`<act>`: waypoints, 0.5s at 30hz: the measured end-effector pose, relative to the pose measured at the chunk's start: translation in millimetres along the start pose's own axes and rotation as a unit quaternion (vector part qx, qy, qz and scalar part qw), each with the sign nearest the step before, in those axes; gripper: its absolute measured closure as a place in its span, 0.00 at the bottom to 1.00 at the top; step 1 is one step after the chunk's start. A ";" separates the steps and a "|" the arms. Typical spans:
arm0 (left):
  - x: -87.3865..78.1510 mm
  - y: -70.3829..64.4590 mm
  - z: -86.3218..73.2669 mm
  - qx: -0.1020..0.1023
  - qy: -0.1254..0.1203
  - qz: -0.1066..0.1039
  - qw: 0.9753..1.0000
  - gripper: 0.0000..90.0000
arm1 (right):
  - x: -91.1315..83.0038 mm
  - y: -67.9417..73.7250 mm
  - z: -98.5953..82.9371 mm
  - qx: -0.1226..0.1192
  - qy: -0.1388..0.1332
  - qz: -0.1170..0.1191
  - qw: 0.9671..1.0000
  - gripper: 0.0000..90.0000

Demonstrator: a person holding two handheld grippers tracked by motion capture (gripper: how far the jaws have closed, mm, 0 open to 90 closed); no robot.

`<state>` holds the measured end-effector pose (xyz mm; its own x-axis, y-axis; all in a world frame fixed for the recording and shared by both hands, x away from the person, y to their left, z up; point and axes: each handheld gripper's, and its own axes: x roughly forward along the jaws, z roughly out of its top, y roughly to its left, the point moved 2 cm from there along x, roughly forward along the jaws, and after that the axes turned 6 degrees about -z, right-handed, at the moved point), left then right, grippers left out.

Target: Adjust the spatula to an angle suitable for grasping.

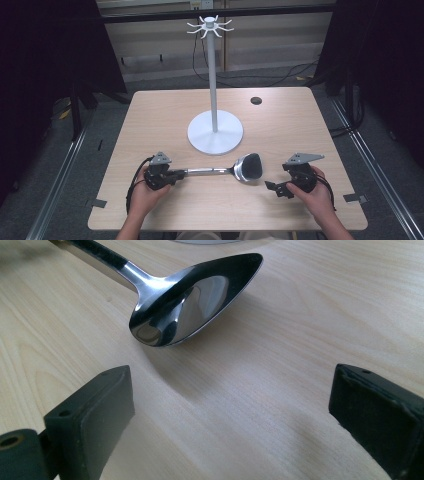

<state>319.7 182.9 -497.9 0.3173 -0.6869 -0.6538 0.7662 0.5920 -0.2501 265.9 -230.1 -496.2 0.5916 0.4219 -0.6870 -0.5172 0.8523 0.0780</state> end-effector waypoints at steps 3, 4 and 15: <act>-7.5 4.8 -3.3 -0.009 -0.011 0.012 1.000 0.96 | 0.5 0.8 0.5 -0.002 0.000 0.001 1.000 0.04; -10.3 6.6 -4.2 -0.011 -0.012 0.016 1.000 0.96 | 0.5 1.2 1.0 -0.003 -0.001 0.002 1.000 0.04; -33.2 27.2 -18.6 -0.047 -0.031 0.061 0.997 0.98 | 1.3 2.4 3.0 -0.006 -0.002 0.003 1.000 0.04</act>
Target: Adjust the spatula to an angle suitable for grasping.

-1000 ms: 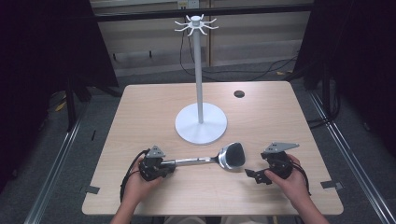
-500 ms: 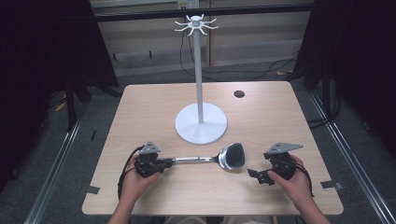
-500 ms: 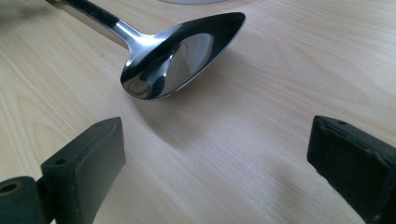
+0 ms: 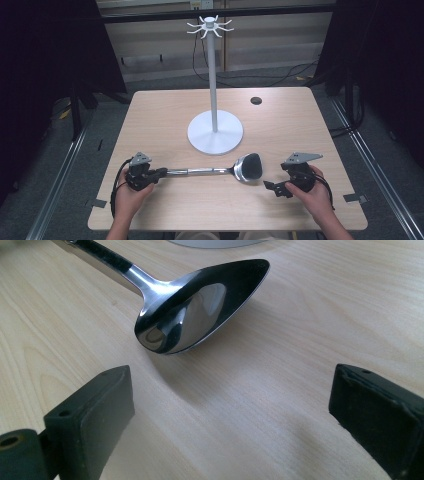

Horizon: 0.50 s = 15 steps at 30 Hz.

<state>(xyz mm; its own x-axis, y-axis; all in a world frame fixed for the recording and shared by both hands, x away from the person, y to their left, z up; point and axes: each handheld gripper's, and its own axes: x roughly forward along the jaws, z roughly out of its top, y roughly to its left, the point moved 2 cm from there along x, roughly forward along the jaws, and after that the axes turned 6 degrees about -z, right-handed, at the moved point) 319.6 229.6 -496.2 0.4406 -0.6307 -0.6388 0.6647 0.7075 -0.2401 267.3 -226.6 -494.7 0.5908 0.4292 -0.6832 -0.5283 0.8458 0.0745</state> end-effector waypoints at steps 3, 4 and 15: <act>-3.5 4.9 -2.0 -0.004 0.000 0.014 1.000 0.98 | 1.1 0.5 0.8 0.001 -0.002 0.001 1.000 0.04; -5.0 6.6 -2.7 -0.004 0.000 0.018 1.000 0.98 | 1.1 1.2 1.7 0.001 -0.003 0.001 1.000 0.04; -8.0 20.6 -10.5 -0.018 -0.003 0.049 0.999 0.99 | 3.2 3.7 3.4 -0.007 -0.004 0.007 1.000 0.04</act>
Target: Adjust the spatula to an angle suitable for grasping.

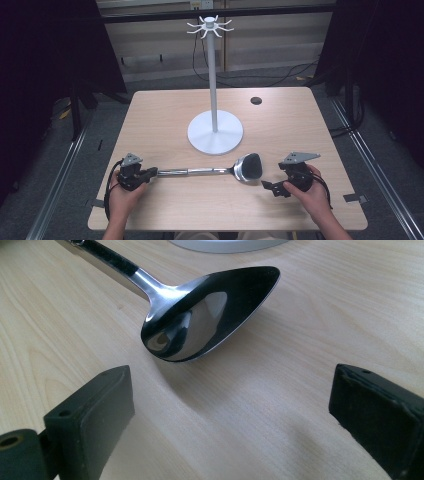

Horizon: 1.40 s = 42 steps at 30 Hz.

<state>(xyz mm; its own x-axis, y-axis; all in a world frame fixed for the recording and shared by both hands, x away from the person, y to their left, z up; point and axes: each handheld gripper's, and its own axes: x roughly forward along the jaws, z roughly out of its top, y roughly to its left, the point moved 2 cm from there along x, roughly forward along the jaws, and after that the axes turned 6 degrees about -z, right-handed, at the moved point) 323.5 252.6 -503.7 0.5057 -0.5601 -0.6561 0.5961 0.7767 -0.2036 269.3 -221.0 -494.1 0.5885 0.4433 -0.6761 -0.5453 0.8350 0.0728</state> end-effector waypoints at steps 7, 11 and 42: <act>3.9 3.8 -2.5 -0.007 0.006 0.000 1.000 0.99 | 0.0 0.5 0.1 0.001 0.000 0.000 1.000 0.04; 7.0 3.1 -2.3 -0.006 0.007 -0.003 1.000 0.99 | 0.1 0.2 0.1 0.000 0.000 -0.001 1.000 0.04; 34.5 -15.5 16.1 0.020 0.020 -0.039 0.999 1.00 | -17.7 -10.1 -12.9 0.017 -0.004 -0.023 1.000 0.04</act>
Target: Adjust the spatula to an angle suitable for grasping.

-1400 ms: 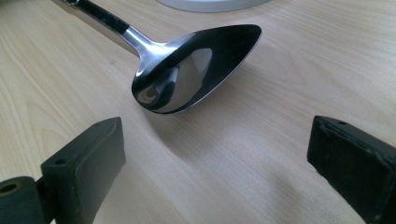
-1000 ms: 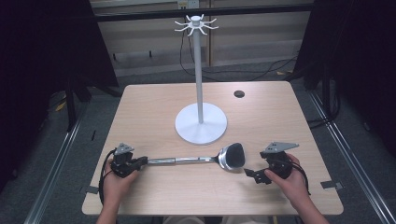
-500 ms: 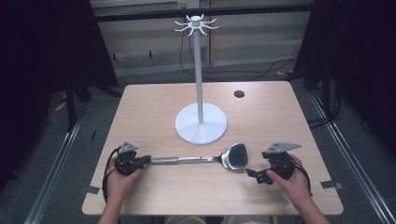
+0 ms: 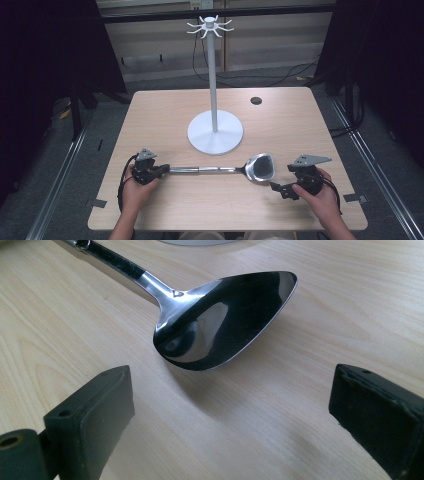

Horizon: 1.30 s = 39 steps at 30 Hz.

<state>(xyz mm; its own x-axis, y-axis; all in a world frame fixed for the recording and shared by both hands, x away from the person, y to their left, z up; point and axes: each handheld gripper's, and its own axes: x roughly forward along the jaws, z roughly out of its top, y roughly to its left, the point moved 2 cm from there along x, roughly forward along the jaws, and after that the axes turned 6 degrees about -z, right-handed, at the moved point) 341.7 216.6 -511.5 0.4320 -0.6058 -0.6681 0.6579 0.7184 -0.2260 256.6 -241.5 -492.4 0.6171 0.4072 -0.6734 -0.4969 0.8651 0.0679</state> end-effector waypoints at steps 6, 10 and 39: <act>8.3 -7.9 5.3 0.010 0.002 -0.009 1.000 1.00 | -5.9 -4.3 -4.1 0.008 -0.001 -0.009 1.000 0.04; 13.0 -12.4 8.4 0.014 0.005 -0.017 1.000 1.00 | -8.6 -6.0 -6.5 0.010 -0.001 -0.011 1.000 0.04; 32.3 -27.1 18.7 0.032 -0.001 -0.040 0.999 1.00 | -11.4 3.5 9.1 -0.014 -0.003 0.003 1.000 0.04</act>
<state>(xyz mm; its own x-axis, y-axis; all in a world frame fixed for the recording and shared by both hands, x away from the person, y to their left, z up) 349.3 171.2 -513.7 0.3783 -0.6609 -0.6481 0.7283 0.6447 -0.2323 253.3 -240.4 -477.8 0.6178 0.4142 -0.6683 -0.5169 0.8545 0.0518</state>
